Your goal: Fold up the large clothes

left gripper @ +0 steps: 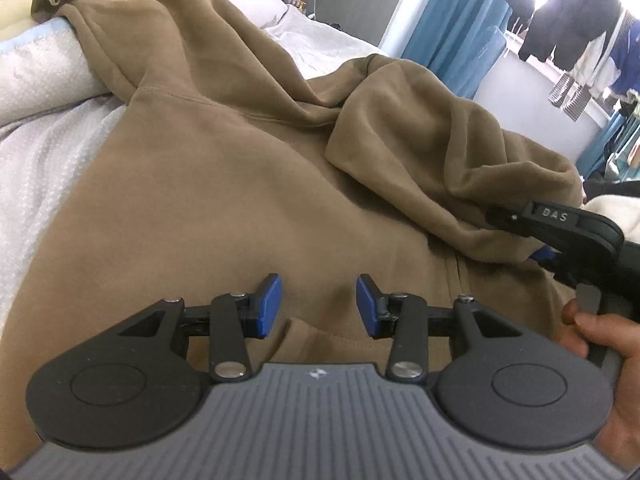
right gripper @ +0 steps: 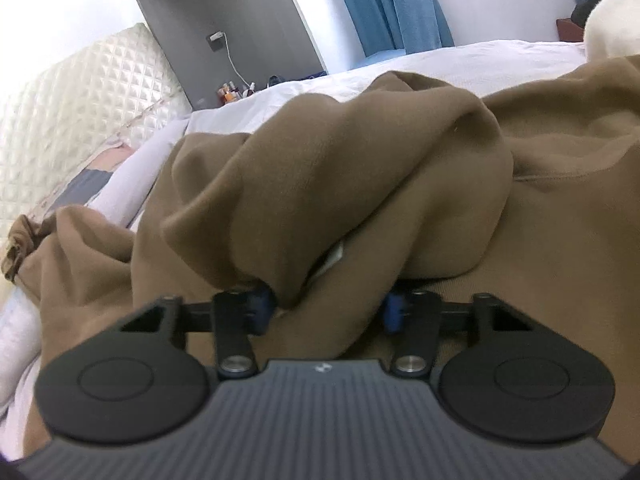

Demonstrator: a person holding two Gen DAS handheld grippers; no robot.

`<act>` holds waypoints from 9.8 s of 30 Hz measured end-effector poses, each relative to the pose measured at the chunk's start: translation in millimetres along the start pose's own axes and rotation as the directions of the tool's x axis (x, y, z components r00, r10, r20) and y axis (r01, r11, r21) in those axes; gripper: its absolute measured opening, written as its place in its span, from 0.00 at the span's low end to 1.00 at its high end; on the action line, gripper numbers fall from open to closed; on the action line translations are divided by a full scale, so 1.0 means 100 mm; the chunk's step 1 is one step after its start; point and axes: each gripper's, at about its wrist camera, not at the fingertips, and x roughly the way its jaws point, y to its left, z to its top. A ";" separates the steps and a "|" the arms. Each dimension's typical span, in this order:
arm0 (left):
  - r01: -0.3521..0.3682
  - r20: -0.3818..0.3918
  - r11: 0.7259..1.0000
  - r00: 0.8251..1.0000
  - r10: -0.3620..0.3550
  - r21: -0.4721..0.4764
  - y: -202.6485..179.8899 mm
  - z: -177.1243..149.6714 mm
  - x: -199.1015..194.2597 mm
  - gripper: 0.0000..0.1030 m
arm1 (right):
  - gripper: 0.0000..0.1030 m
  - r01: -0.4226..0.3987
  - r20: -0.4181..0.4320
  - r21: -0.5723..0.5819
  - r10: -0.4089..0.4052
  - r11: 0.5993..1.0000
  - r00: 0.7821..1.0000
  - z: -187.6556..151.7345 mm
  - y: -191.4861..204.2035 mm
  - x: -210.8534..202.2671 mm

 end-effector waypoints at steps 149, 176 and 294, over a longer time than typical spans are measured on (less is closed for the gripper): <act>0.091 0.007 0.992 0.996 -0.092 0.087 -0.33 -0.35 -0.42 0.57 | 0.85 0.507 0.140 0.653 -0.747 0.563 0.650 0.33 -3.90 -2.10; -0.001 0.044 0.991 0.999 -0.005 0.134 -0.57 -0.37 -0.32 0.57 | 0.67 0.375 0.329 0.420 -0.524 0.827 0.786 0.56 -4.99 -2.09; -0.098 0.034 0.995 0.995 0.098 -0.013 0.53 0.46 0.41 0.50 | 0.55 -0.030 -0.154 -0.380 -0.031 0.925 0.988 0.02 -0.12 0.17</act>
